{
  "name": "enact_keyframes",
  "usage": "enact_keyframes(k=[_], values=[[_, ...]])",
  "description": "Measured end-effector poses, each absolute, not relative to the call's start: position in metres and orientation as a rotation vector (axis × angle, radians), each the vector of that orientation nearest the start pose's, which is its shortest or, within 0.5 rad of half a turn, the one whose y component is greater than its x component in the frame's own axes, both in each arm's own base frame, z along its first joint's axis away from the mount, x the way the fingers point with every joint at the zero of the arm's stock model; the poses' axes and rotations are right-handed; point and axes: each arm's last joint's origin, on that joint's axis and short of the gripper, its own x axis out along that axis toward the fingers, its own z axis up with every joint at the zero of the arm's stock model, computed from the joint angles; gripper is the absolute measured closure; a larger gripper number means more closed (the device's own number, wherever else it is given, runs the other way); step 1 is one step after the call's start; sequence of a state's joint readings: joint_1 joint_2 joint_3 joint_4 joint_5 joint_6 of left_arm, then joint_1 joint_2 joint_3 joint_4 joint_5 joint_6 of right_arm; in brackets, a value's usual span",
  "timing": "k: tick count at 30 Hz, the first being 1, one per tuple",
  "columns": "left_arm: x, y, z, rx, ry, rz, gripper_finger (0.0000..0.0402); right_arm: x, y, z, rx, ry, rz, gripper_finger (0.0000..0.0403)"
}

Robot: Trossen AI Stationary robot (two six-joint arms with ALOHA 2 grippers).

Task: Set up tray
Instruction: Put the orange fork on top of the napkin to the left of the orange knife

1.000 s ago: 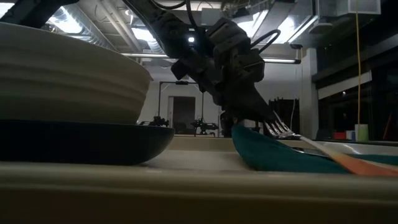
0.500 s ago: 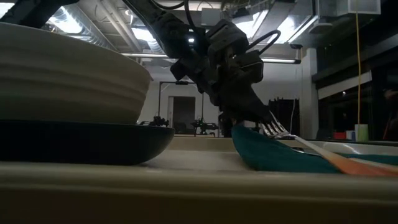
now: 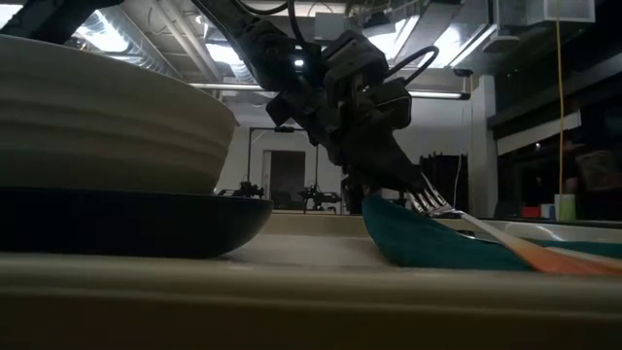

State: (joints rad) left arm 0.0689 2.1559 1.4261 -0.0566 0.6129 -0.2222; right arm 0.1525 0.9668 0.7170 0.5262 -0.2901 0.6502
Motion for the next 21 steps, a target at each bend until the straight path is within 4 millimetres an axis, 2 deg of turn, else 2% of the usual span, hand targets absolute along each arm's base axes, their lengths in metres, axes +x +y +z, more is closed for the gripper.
enact_keyframes(k=[9,21], values=[[0.4531,0.0146,0.1402,-0.472,0.808,-0.432,0.0385,0.2104,0.0407,0.3444,0.615,-0.126,0.513,0.0134],[0.4531,0.0145,0.1403,-0.464,0.806,-0.436,0.0387,0.2104,0.0407,0.3444,0.612,-0.126,0.513,0.0134]])
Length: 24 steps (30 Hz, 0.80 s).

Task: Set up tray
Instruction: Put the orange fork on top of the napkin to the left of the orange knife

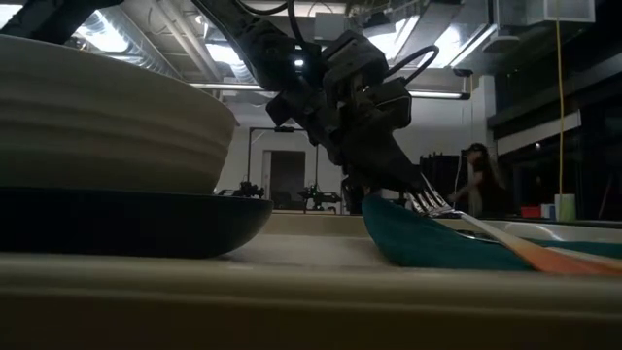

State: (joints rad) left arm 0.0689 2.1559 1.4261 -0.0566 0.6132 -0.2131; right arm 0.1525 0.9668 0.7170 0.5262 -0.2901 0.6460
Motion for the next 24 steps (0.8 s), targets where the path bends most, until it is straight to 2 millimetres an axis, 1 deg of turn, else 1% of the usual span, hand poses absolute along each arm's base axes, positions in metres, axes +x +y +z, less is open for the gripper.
enact_keyframes(k=[7,18,24], values=[[0.4530,0.0144,0.1403,-0.452,0.802,-0.446,0.0376,0.2104,0.0407,0.3444,0.612,-0.126,0.513,0.0134],[0.4530,0.0144,0.1403,-0.452,0.802,-0.449,0.0341,0.2104,0.0407,0.3444,0.612,-0.126,0.513,0.0134],[0.4530,0.0146,0.1403,-0.453,0.802,-0.448,0.0336,0.2104,0.0408,0.3444,0.612,-0.126,0.513,0.0134]])
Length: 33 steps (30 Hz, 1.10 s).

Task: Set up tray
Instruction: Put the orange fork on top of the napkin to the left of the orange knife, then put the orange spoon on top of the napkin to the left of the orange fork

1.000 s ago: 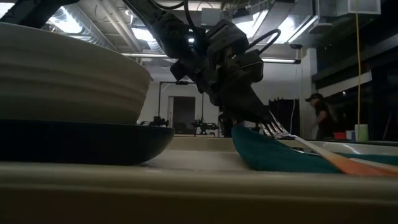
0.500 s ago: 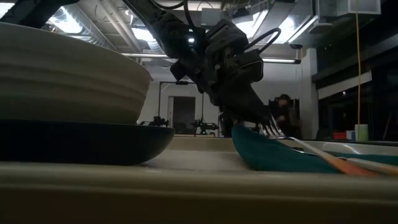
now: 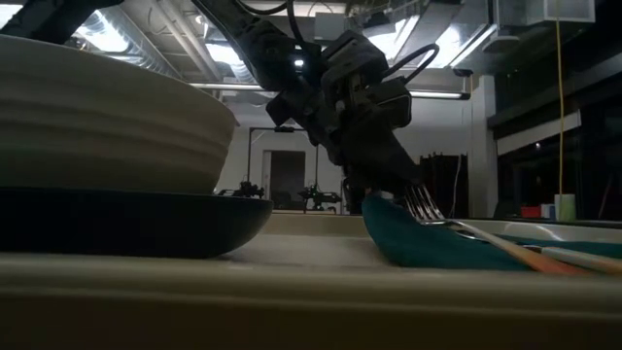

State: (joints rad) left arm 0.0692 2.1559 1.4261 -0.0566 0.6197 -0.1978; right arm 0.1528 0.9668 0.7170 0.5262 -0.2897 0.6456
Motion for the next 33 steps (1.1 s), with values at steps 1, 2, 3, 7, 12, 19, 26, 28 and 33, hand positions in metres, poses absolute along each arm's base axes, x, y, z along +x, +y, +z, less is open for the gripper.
enact_keyframes(k=[1,2,3,7,12,19,26,28,33], values=[[0.453,0.014,0.140,-0.453,0.802,-0.448,0.0337,0.210,0.041,0.344,0.611,-0.126,0.513,0.0134],[0.453,0.015,0.140,-0.453,0.802,-0.448,0.0338,0.210,0.041,0.344,0.611,-0.126,0.513,0.0134],[0.453,0.015,0.140,-0.453,0.802,-0.447,0.0338,0.210,0.041,0.344,0.611,-0.126,0.513,0.0134],[0.454,0.015,0.141,-0.451,0.794,-0.448,0.0336,0.210,0.041,0.344,0.611,-0.126,0.513,0.0134],[0.456,0.015,0.143,-0.457,0.767,-0.448,0.0334,0.210,0.041,0.344,0.611,-0.126,0.513,0.0134],[0.456,0.017,0.144,-0.468,0.763,-0.447,0.0334,0.210,0.041,0.344,0.611,-0.126,0.513,0.0134],[0.456,0.018,0.144,-0.468,0.762,-0.446,0.0334,0.210,0.041,0.344,0.610,-0.126,0.514,0.0134],[0.456,0.019,0.144,-0.469,0.758,-0.445,0.0334,0.210,0.041,0.344,0.610,-0.127,0.513,0.0134],[0.458,0.032,0.155,-0.494,0.722,-0.493,0.0334,0.210,0.041,0.344,0.608,-0.125,0.513,0.0134]])
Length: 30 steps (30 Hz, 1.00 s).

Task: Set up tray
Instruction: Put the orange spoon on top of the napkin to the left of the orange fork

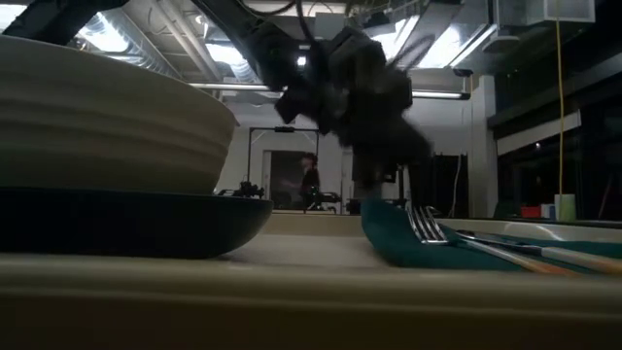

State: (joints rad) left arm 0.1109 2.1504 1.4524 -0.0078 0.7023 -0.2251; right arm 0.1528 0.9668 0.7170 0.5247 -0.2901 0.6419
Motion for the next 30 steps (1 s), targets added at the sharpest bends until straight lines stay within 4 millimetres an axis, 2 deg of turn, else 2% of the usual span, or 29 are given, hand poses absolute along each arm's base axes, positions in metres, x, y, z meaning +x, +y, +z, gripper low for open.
enact_keyframes(k=[5,8,13,18,21,26,30], values=[[0.462,0.056,0.212,-0.523,0.574,-0.583,0.0333,0.211,0.041,0.343,0.565,-0.125,0.505,0.0134],[0.451,0.070,0.255,-0.486,0.472,-0.591,0.0333,0.211,0.040,0.343,0.543,-0.141,0.471,0.0134],[0.406,0.088,0.344,-0.342,0.266,-0.536,0.0333,0.212,0.036,0.346,0.551,-0.208,0.339,0.0134],[0.349,0.093,0.409,-0.221,0.143,-0.381,0.0333,0.212,0.033,0.347,0.511,-0.264,0.223,0.0134],[0.315,0.088,0.436,-0.141,0.109,-0.279,0.0333,0.212,0.032,0.347,0.446,-0.276,0.184,0.0134],[0.270,0.078,0.461,-0.082,0.102,-0.157,0.0334,0.212,0.030,0.348,0.372,-0.300,0.100,0.0134],[0.241,0.070,0.479,-0.052,0.036,-0.090,0.0334,0.212,0.026,0.348,0.396,-0.321,-0.039,0.0134]])
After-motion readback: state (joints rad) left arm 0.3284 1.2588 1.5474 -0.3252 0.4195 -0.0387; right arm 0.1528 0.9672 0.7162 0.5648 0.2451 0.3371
